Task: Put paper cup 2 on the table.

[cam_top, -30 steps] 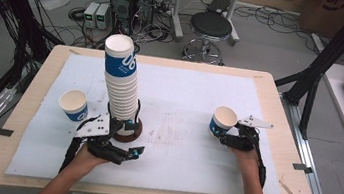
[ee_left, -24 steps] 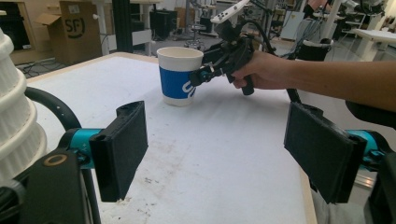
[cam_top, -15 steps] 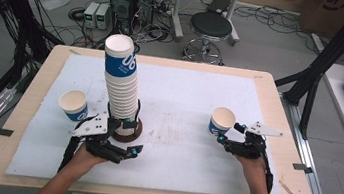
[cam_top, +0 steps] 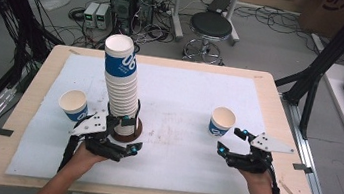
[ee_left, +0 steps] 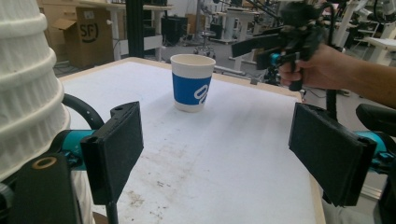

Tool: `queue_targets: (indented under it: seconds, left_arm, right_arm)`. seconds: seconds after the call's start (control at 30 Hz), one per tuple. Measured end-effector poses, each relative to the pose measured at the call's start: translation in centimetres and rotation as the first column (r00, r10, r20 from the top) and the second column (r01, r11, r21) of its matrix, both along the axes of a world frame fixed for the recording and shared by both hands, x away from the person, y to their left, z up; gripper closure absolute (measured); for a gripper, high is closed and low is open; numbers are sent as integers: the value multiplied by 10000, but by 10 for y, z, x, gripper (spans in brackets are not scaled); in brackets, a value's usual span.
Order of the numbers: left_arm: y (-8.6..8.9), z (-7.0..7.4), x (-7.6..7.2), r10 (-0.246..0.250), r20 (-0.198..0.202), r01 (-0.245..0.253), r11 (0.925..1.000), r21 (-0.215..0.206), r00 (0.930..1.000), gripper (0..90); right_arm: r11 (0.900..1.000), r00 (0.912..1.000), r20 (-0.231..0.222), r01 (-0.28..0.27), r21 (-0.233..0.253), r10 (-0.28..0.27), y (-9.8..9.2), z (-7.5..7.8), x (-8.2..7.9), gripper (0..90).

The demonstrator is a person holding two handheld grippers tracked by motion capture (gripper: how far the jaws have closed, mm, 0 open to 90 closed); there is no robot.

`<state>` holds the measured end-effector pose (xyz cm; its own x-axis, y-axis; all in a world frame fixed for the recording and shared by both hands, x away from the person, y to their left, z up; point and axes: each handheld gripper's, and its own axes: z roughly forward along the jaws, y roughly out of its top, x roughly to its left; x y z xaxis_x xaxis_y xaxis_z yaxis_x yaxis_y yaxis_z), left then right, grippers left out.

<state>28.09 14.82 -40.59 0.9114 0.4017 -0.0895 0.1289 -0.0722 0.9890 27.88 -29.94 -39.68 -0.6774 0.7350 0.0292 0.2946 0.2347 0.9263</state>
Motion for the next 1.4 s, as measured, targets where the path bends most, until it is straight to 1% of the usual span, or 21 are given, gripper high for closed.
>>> queue_targets:
  seconds: [0.17, 0.3, 0.5, 0.57, 0.77, 0.9, 0.93, 1.07, 1.13, 1.2, 1.4]
  left_arm:
    - [0, 1, 1, 143, 84, -143, 9999, -27, 9999, 177]
    - [2, 2, 0, 208, 120, -207, 9998, -44, 9997, 177]
    - [6, 2, -1, 301, 183, -300, 9995, -77, 9994, 177]
    - [8, 2, -2, 360, 181, -358, 9993, -93, 9992, 178]
    - [10, 2, -4, 390, 231, -388, 9992, -94, 9990, 177]
    - [12, 3, -6, 395, 242, -392, 9992, -109, 9989, 178]
    - [12, 3, -6, 392, 261, -389, 9992, -115, 9989, 178]
    - [11, 3, -7, 439, 288, -437, 9990, -88, 9986, 178]
    - [11, 3, -7, 448, 289, -446, 9990, -76, 9986, 178]
    - [12, 3, -7, 463, 294, -460, 9989, -80, 9985, 178]
    - [12, 3, -7, 500, 273, -497, 9987, -108, 9984, 178]
  right_arm:
    - [9990, 9980, 501, -398, 195, 388, 4, 12, -12, 194]
    - [9984, 9978, 443, -497, 260, 485, 6, 13, -17, 194]
    - [9982, 9973, 480, -566, 210, 555, 10, 14, -17, 194]
    - [9978, 9973, 392, -626, 198, 618, 12, 13, -17, 194]
    - [9978, 9971, 383, -658, 108, 653, 17, 13, -17, 194]
    - [9975, 9965, 447, -708, 52, 705, 18, 12, -17, 194]
    - [9975, 9968, 374, -709, 75, 706, 19, 12, -17, 194]
    - [9972, 9961, 476, -745, 38, 743, 20, 12, -16, 194]
    - [9971, 9963, 404, -756, 60, 753, 21, 12, -17, 194]
    - [9973, 9961, 491, -730, 24, 728, 20, 12, -16, 194]
    - [9976, 9964, 494, -693, -1, 692, 19, 12, -16, 194]
